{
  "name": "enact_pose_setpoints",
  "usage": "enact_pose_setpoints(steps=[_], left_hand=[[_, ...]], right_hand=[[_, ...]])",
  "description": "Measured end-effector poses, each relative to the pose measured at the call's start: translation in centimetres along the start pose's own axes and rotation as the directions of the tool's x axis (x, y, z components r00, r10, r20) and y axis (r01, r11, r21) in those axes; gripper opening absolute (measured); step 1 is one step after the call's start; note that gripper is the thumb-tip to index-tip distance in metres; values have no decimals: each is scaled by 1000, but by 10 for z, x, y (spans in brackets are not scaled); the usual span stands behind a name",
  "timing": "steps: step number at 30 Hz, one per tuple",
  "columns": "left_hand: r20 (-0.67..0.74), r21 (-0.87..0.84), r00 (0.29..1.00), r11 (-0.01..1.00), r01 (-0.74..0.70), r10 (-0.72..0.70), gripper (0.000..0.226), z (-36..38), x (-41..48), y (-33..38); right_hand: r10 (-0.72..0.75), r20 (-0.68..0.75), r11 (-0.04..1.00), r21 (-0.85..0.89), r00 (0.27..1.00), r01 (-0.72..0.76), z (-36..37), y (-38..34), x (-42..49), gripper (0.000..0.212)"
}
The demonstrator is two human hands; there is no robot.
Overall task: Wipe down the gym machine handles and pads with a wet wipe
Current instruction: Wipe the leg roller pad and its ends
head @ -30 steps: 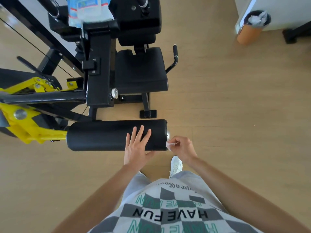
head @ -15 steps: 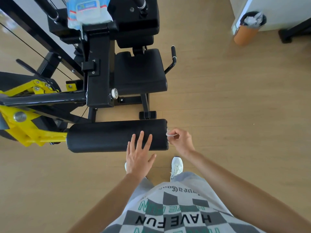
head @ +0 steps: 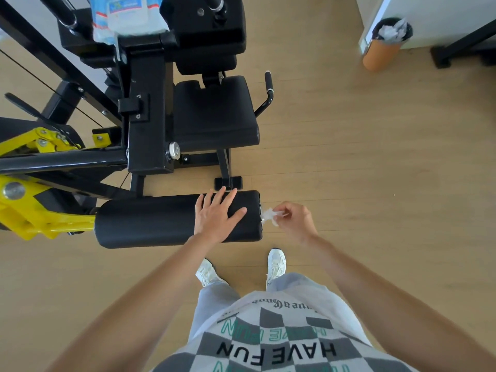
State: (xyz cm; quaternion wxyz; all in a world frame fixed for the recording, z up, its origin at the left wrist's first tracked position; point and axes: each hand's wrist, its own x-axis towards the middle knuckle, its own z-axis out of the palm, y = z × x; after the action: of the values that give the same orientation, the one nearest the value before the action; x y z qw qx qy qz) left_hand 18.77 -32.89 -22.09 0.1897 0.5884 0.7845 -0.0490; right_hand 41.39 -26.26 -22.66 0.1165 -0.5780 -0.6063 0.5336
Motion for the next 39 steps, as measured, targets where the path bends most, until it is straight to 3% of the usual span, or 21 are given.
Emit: enact_pose_setpoints(steps=[8, 13, 16, 19, 21, 24, 27, 30, 33, 35, 39], left_hand=[[74, -60, 997, 998, 16, -12, 69, -9, 20, -2], [-44, -181, 998, 982, -54, 47, 70, -6, 12, -7], [-91, -195, 993, 976, -94, 78, 74, 0, 0, -11], [-146, -173, 987, 980, -98, 73, 61, 7, -12, -10], [-218, -161, 974, 982, -99, 63, 53, 9, -22, -6], [-270, -137, 961, 985, -106, 66, 52, 12, -40, -2], [-238, -104, 967, 988, -116, 89, 62, 20, -54, -1], [-220, -114, 970, 984, -134, 106, 70, 24, -55, 1], [-197, -163, 976, 979, -122, 89, 73, 22, -51, 0], [-177, -160, 979, 979, -127, 98, 75, 22, -49, -2], [-108, -160, 986, 977, -141, 124, 80, 17, -38, -6]], right_hand=[[-47, -15, 997, 66, 999, 48, 13, -32, 15, 11], [-19, -39, 996, 84, 999, 22, 27, -15, -3, 9], [-40, 32, 999, 27, 999, 39, 22, -4, -12, 9], [-12, 161, 998, -65, 987, 23, 15, 6, -15, 14], [5, 113, 998, -62, 994, 2, 11, 6, -10, 18], [66, -88, 996, 59, 994, -60, 4, -1, 7, 14], [18, -142, 996, 84, 990, -6, 8, -15, 21, 18], [-43, -69, 995, 83, 997, 48, 22, -24, 19, 19], [-96, -84, 994, 42, 992, 100, 31, -14, 6, 12], [-125, -77, 992, 13, 989, 126, 33, -3, -6, 18], [-145, 25, 989, -28, 989, 146, 34, 17, -30, 14]])
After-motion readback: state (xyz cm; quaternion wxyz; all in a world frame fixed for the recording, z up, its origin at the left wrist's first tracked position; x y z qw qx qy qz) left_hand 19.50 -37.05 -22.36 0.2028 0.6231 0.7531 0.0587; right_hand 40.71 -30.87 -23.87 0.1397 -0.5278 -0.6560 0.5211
